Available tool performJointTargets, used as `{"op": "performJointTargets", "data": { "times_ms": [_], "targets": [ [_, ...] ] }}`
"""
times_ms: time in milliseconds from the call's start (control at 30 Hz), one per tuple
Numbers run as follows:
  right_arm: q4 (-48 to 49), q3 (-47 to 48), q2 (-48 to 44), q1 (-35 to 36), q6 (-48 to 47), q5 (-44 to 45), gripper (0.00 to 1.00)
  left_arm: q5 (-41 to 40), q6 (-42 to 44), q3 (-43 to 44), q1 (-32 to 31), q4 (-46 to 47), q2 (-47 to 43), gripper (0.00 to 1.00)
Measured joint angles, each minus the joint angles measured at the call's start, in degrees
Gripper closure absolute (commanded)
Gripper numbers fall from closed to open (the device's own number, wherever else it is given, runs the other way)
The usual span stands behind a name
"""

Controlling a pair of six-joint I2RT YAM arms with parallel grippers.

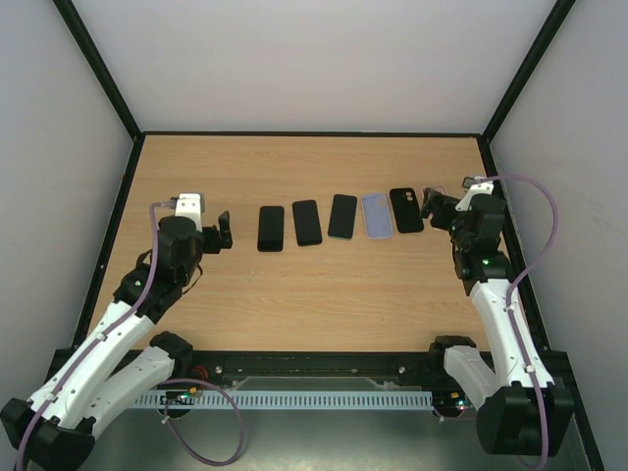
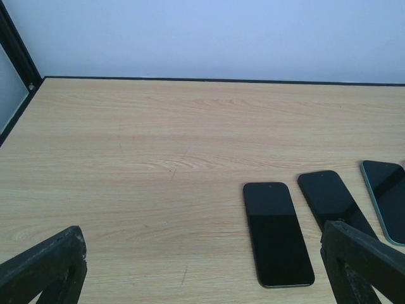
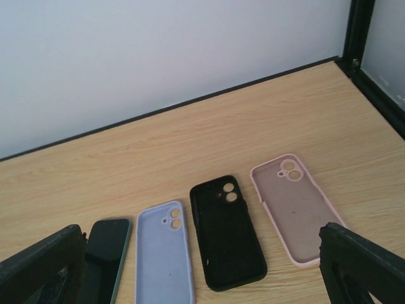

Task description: Take the phone out of the phone case

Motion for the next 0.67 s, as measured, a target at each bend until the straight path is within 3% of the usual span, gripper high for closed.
{"op": "performJointTargets", "data": {
  "times_ms": [233,667],
  "targets": [
    [1.0,0.0,-1.7,0.0,1.3,3.8,0.02,-0.5,0.0,0.0,0.0,0.0,-0.3,0.00],
    [2.2,-0.2,-4.9,0.0,1.9,2.2,0.02,-1.8,0.0,-0.1,0.0,0.0,0.3,0.00]
  ]
}}
